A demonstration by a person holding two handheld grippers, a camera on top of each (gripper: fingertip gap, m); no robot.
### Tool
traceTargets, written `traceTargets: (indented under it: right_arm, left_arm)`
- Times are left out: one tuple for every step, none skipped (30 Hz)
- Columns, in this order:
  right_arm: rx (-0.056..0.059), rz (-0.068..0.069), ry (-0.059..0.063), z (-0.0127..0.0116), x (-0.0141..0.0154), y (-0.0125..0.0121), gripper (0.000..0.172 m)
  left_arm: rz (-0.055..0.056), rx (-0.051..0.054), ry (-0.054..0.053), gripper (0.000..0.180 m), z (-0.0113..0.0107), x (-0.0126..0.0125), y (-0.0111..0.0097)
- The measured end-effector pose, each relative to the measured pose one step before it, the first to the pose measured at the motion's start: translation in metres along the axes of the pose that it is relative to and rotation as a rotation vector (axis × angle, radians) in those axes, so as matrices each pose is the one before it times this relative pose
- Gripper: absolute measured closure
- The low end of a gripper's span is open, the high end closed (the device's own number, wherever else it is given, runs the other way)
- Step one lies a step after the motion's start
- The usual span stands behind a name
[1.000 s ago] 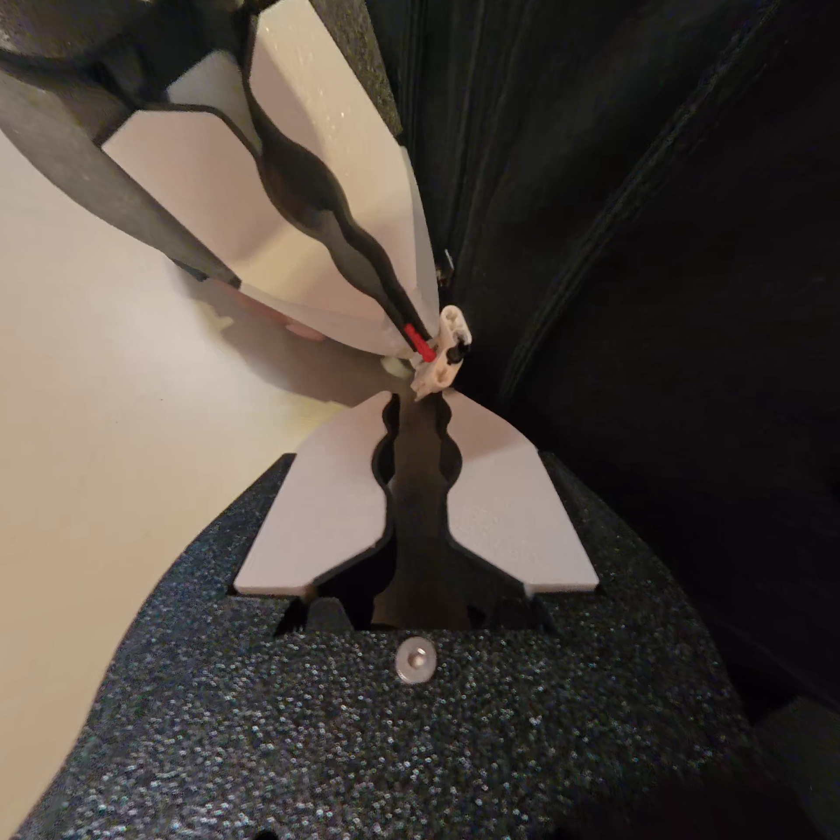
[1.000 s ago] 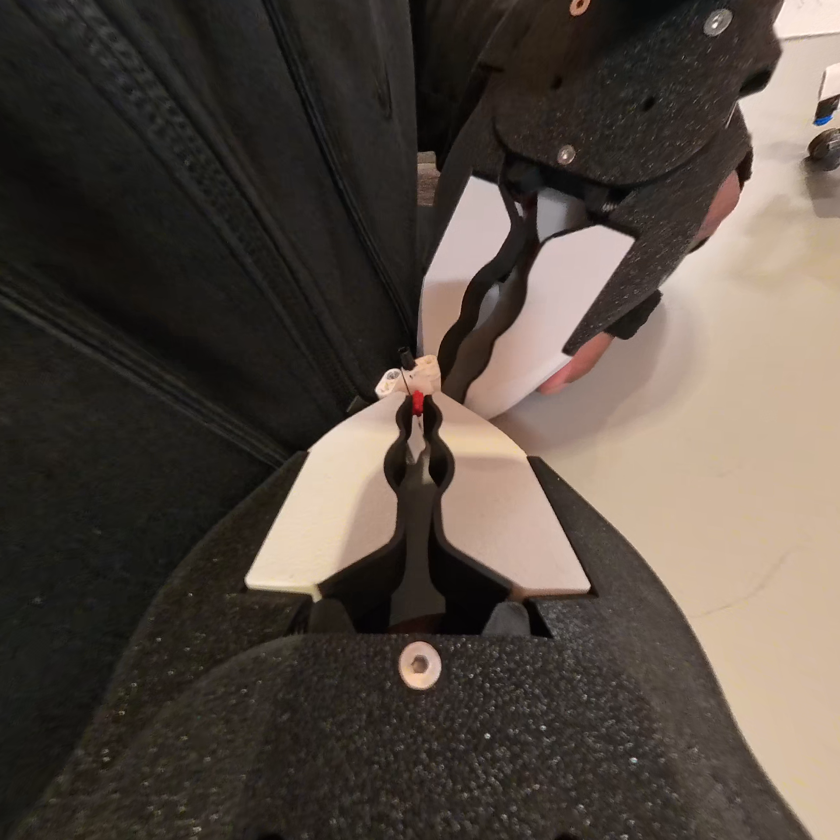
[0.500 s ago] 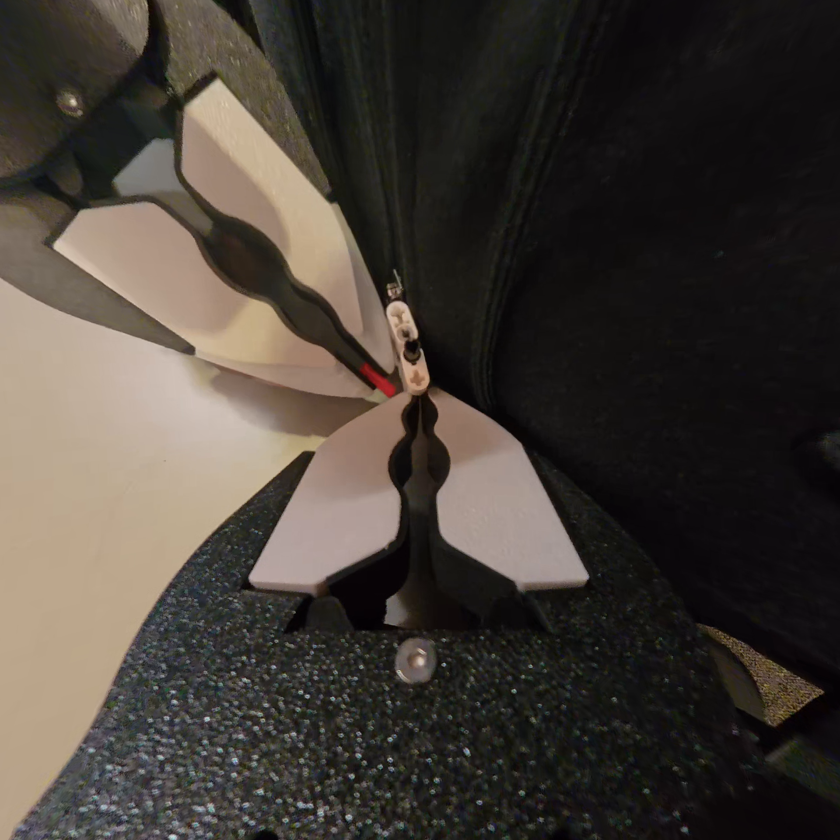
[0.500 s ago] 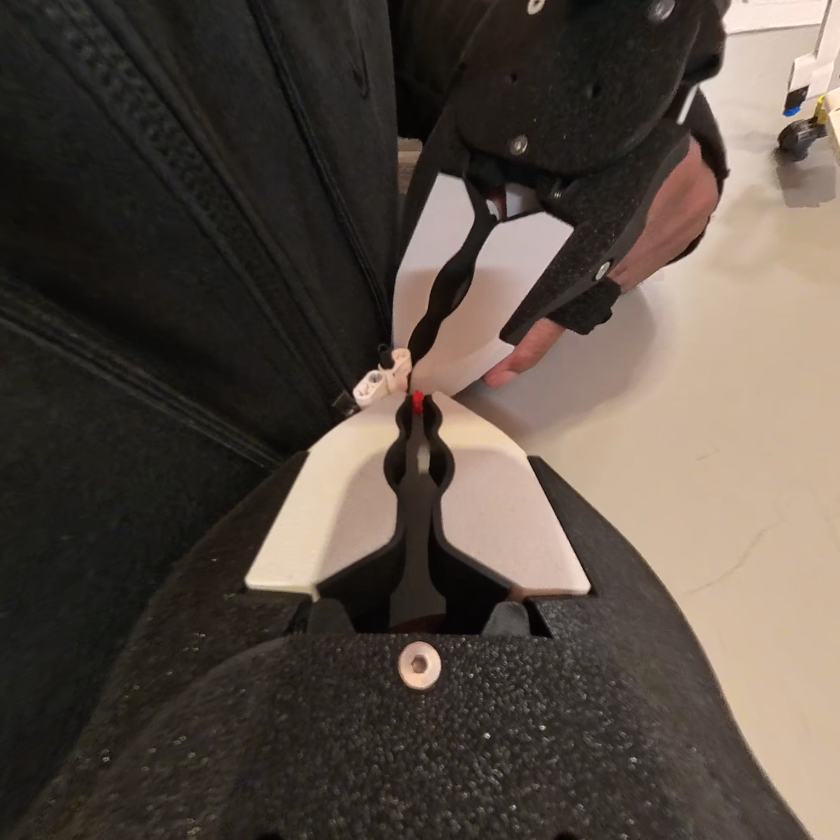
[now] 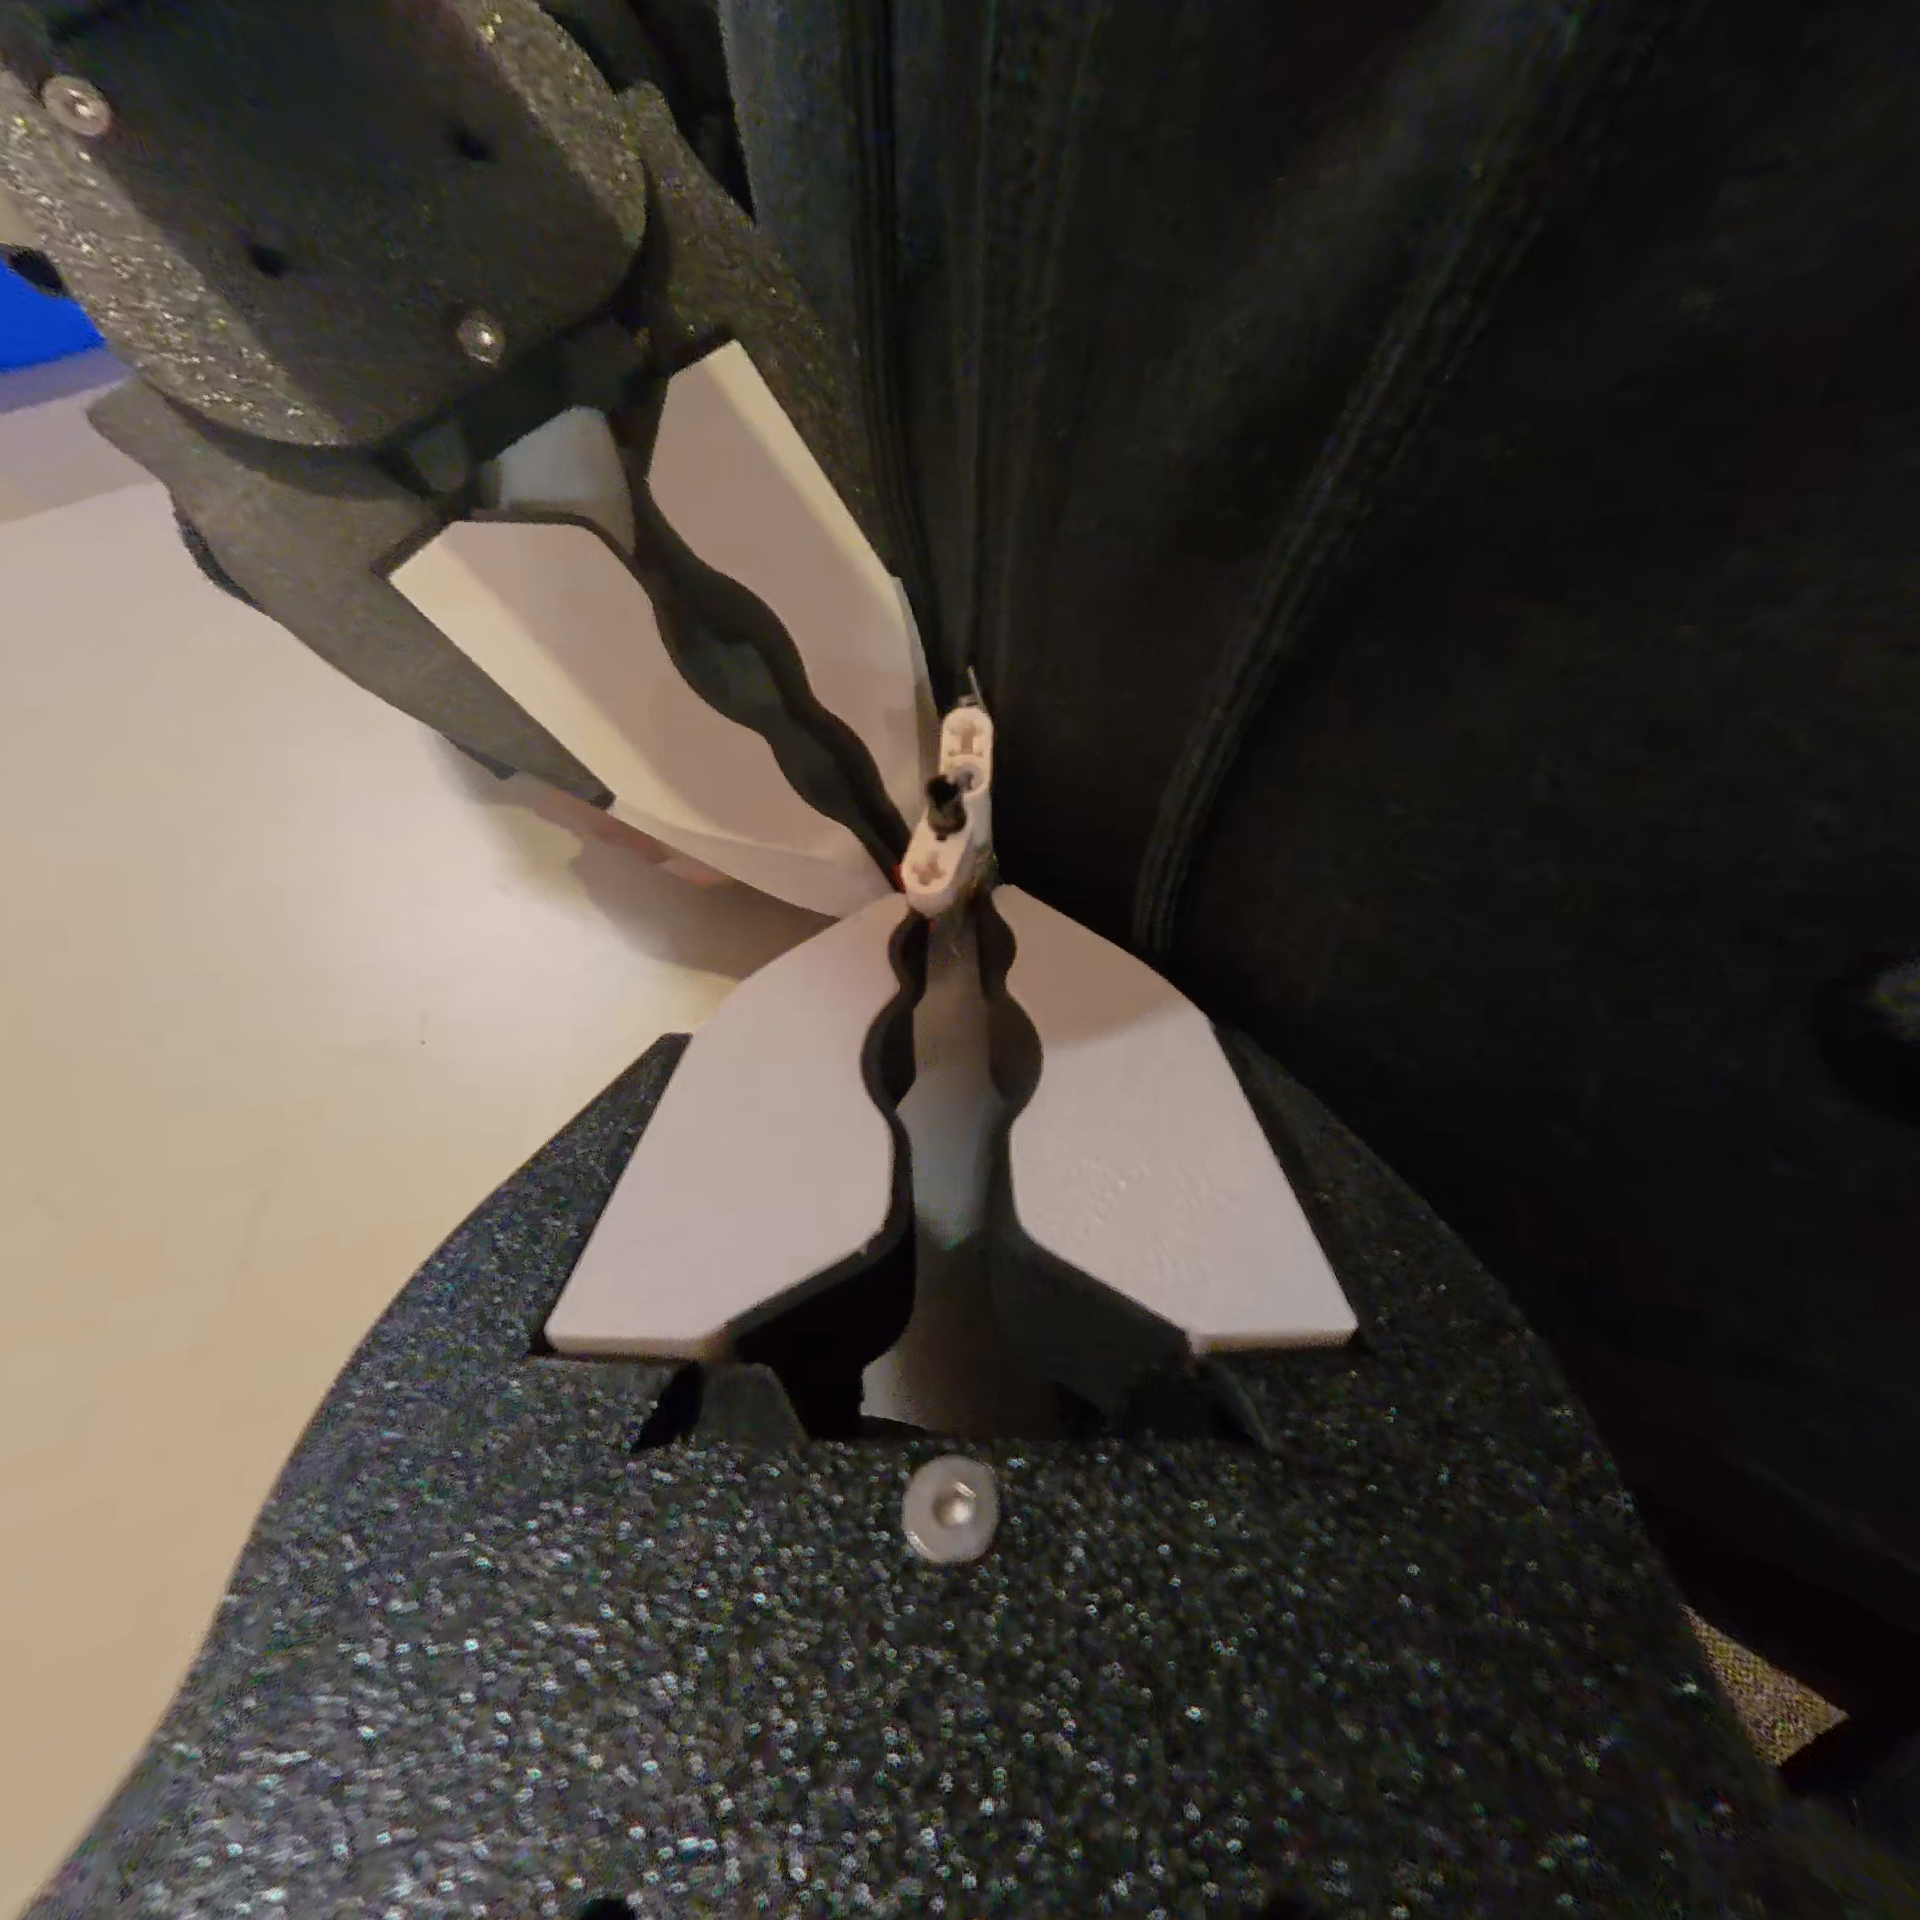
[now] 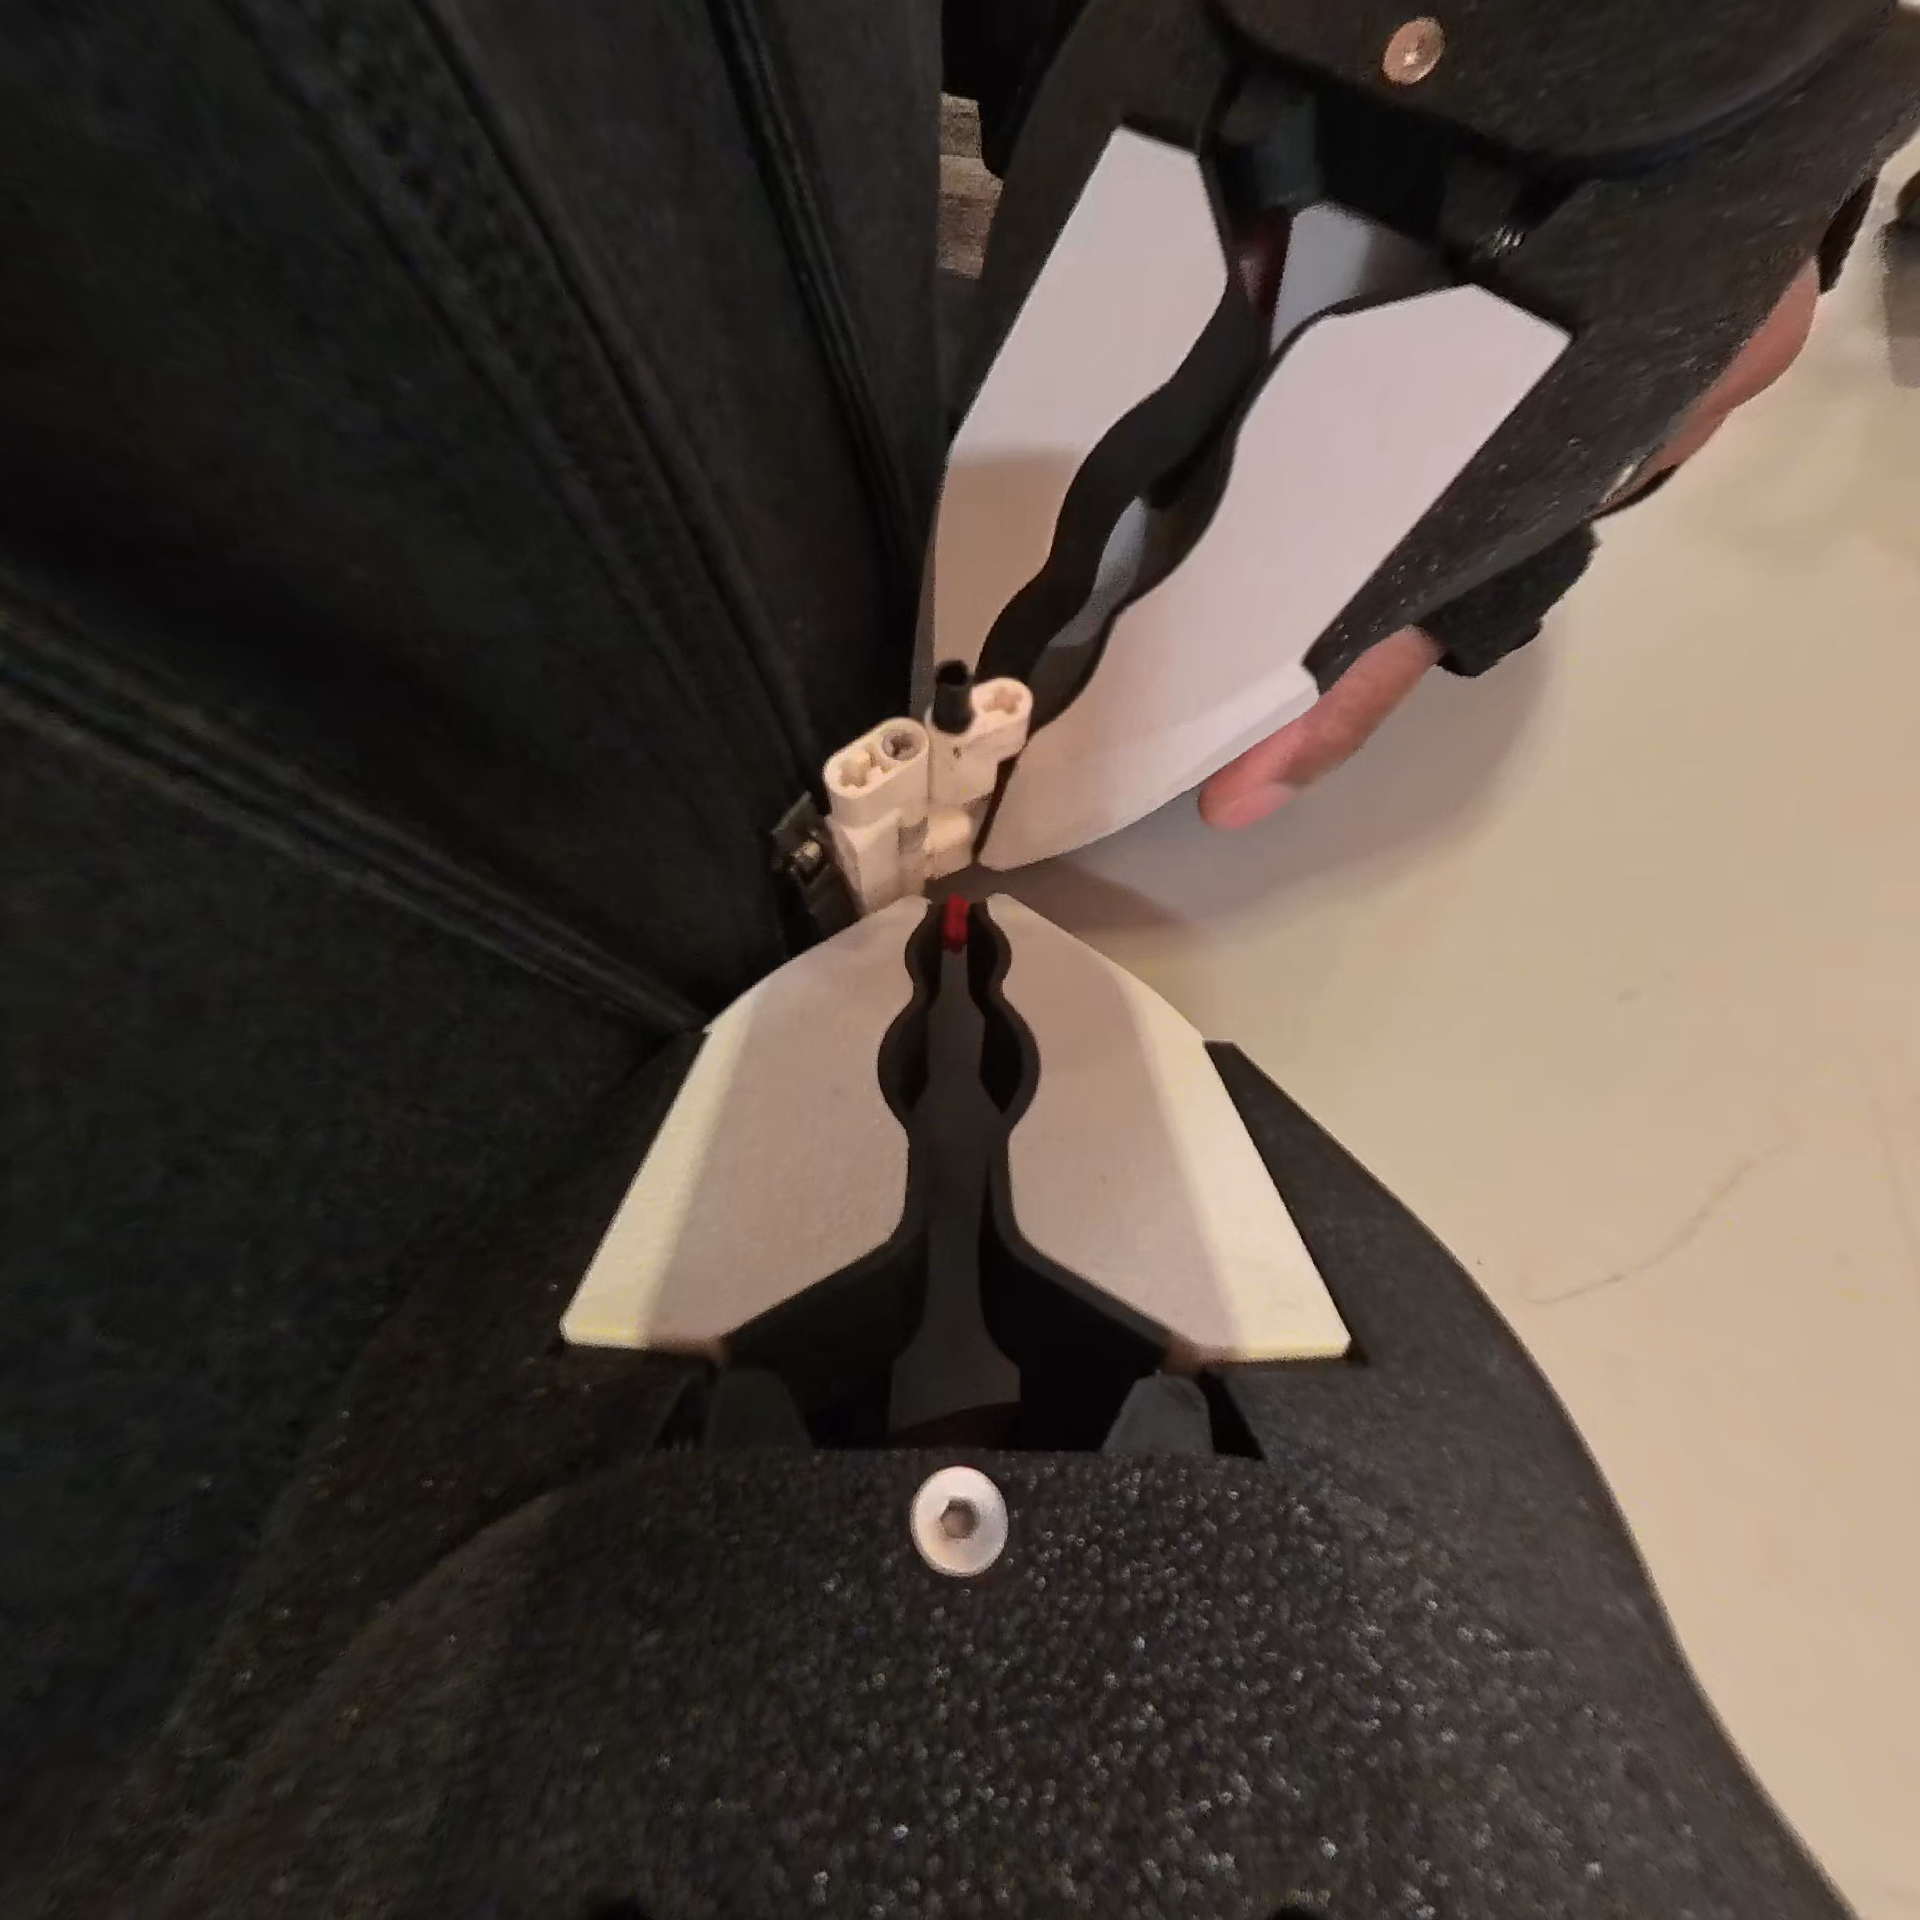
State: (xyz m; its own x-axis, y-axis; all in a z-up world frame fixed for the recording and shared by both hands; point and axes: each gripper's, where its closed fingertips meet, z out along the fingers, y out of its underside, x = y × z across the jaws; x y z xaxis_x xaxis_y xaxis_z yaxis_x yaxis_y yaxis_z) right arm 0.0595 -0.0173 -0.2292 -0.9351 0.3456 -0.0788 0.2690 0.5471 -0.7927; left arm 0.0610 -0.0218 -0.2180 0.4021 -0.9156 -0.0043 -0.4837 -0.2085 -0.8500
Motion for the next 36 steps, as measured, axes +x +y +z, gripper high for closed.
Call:
traceTargets:
  right_arm:
    - [0.0018,-0.0021,-0.0012,0.00023,-0.00026,-0.00029,0.167]
    - [0.0009,-0.0021,0.0000,0.00013,-0.00001,-0.00028,0.167]
    - [0.0005,-0.0010,-0.0004,0.00017,-0.00001,-0.00003,0.167]
    - [0.0001,-0.0002,-0.0011,0.00005,0.00006,-0.00006,0.167]
    - [0.0007,-0.0002,-0.0010,0.00013,-0.00002,-0.00004,0.167]
    - [0.0008,-0.0002,-0.0009,0.00008,-0.00001,-0.00012,0.167]
    - [0.0010,0.0005,-0.0005,-0.00006,0.00006,-0.00004,0.167]
    - [0.0015,0.0015,-0.0003,-0.00003,0.00002,-0.00011,0.167]
    - [0.0013,0.0023,0.0004,-0.00015,0.00017,-0.00013,0.167]
    - [0.0011,0.0032,0.0010,-0.00006,0.00037,-0.00009,0.167]
    - [0.0007,0.0046,0.0012,-0.00004,0.00049,-0.00009,0.167]
    - [0.0000,0.0052,0.0004,0.00001,0.00054,0.00002,0.167]
    - [-0.0006,0.0036,-0.0005,0.00010,0.00038,0.00001,0.167]
    - [0.0010,0.0007,0.0006,-0.00027,0.00052,-0.00018,0.167]
    - [0.0042,0.0021,0.0086,-0.00099,0.00179,-0.00030,0.167]
    - [0.0071,0.0055,0.0167,-0.00203,0.00382,-0.00028,0.167]
    - [0.0059,0.0015,0.0320,-0.00348,0.00704,0.00086,0.167]
    - [-0.0020,-0.0008,0.0566,-0.00477,0.01173,0.00262,0.167]
    - [-0.0030,0.0073,0.0709,-0.00573,0.01537,0.00298,0.167]
    - [0.0052,0.0145,0.0481,-0.00612,0.01333,0.00137,0.167]
    - [0.0224,0.0146,0.0276,-0.00612,0.01055,-0.00219,0.167]
    - [0.0326,0.0073,0.0119,-0.00598,0.00758,-0.00530,0.167]
    - [0.0296,-0.0020,0.0058,-0.00495,0.00565,-0.00646,0.167]
    - [0.0173,-0.0123,0.0081,-0.00384,0.00497,-0.00577,0.167]
    - [0.0065,-0.0232,0.0117,-0.00256,0.00471,-0.00473,0.167]
    - [-0.0021,-0.0266,0.0130,-0.00123,0.00440,-0.00314,0.167]
    - [-0.0094,-0.0197,0.0097,-0.00016,0.00406,-0.00150,0.167]
    - [-0.0160,-0.0091,0.0044,0.00070,0.00352,0.00047,0.167]
    - [-0.0132,-0.0018,0.0104,0.00117,0.00423,0.00118,0.167]
    - [-0.0093,0.0028,0.0060,0.00118,0.00338,0.00158,0.167]
    - [-0.0070,0.0090,-0.0001,0.00128,0.00218,0.00168,0.167]
    - [-0.0093,0.0101,-0.0032,0.00119,0.00132,0.00207,0.167]
    - [-0.0002,0.0054,0.0045,0.00034,0.00176,0.00063,0.167]
    - [-0.0026,0.0034,0.0042,-0.00016,0.00175,0.00065,0.167]
    - [-0.0025,0.0046,0.0062,-0.00055,0.00216,0.00045,0.167]
    - [-0.0012,0.0050,0.0083,-0.00085,0.00246,0.00031,0.167]
  left_arm:
    - [-0.0005,0.0057,0.0001,0.170,-0.00006,-0.00011,-0.00080]
    - [-0.0005,0.0029,0.0016,0.169,0.00039,-0.00004,-0.00072]
    - [-0.0018,-0.0005,-0.0001,0.168,0.00063,-0.00042,-0.00034]
    - [-0.0007,-0.0011,0.0021,0.168,0.00068,-0.00007,-0.00020]
    - [0.0017,0.0003,0.0027,0.168,0.00055,0.00007,-0.00036]
    - [0.0040,0.0009,0.0023,0.168,0.00037,0.00017,-0.00030]
    - [0.0051,0.0016,0.0020,0.168,0.00027,0.00011,-0.00042]
    - [0.0049,0.0010,0.0033,0.169,0.00035,0.00033,-0.00030]
    - [0.0060,0.0014,0.0015,0.169,0.00043,0.00014,-0.00039]
    - [0.0058,0.0005,-0.0029,0.170,0.00075,-0.00044,-0.00050]
    - [0.0084,0.0001,0.0030,0.170,0.00109,0.00052,-0.00056]
    - [0.0087,0.0010,-0.0011,0.171,0.00071,-0.00023,-0.00054]
    - [-0.0016,0.0015,0.0047,0.171,0.00012,-0.00023,-0.00029]
    - [-0.0211,0.0023,0.0081,0.172,-0.00037,-0.00108,-0.00025]
    - [-0.0276,0.0135,0.0004,0.171,-0.00141,-0.00266,-0.00140]
    - [-0.0323,0.0238,-0.0070,0.172,-0.00280,-0.00407,-0.00240]
    - [-0.0367,0.0169,-0.0067,0.172,-0.00377,-0.00473,-0.00086]
    - [-0.0374,-0.0003,-0.0198,0.172,-0.00433,-0.00703,0.00173]
    - [-0.0365,-0.0125,-0.0272,0.172,-0.00434,-0.00838,0.00332]
    - [-0.0344,-0.0224,-0.0290,0.172,-0.00394,-0.00888,0.00386]
    - [-0.0292,-0.0234,-0.0290,0.172,-0.00332,-0.00917,0.00307]
    - [-0.0340,-0.0278,-0.0289,0.172,-0.00283,-0.00946,0.00260]
    - [-0.0333,-0.0324,-0.0318,0.173,-0.00227,-0.01014,0.00252]
    - [-0.0303,-0.0394,-0.0356,0.173,-0.00169,-0.01084,0.00307]
    - [-0.0166,-0.0405,-0.0297,0.173,-0.00096,-0.00929,0.00315]
    - [-0.0068,-0.0359,-0.0274,0.173,-0.00038,-0.00807,0.00244]
    - [-0.0048,-0.0252,-0.0188,0.173,-0.00004,-0.00627,0.00080]
    - [-0.0065,-0.0173,-0.0065,0.173,-0.00009,-0.00396,-0.00022]
    - [-0.0028,-0.0072,-0.0051,0.173,-0.00019,-0.00321,-0.00142]
    - [-0.0013,-0.0064,-0.0053,0.173,-0.00042,-0.00284,-0.00128]
    - [0.0017,-0.0071,-0.0079,0.173,-0.00060,-0.00283,-0.00110]
    - [0.0044,-0.0097,-0.0108,0.173,-0.00086,-0.00294,-0.00031]
    - [0.0037,-0.0094,-0.0121,0.173,-0.00067,-0.00292,0.00010]
    - [0.0006,-0.0014,-0.0071,0.173,-0.00068,-0.00215,-0.00041]
    - [-0.0002,0.0068,-0.0082,0.173,-0.00067,-0.00222,-0.00096]
    - [-0.0011,0.0116,-0.0048,0.173,-0.00048,-0.00169,-0.00125]
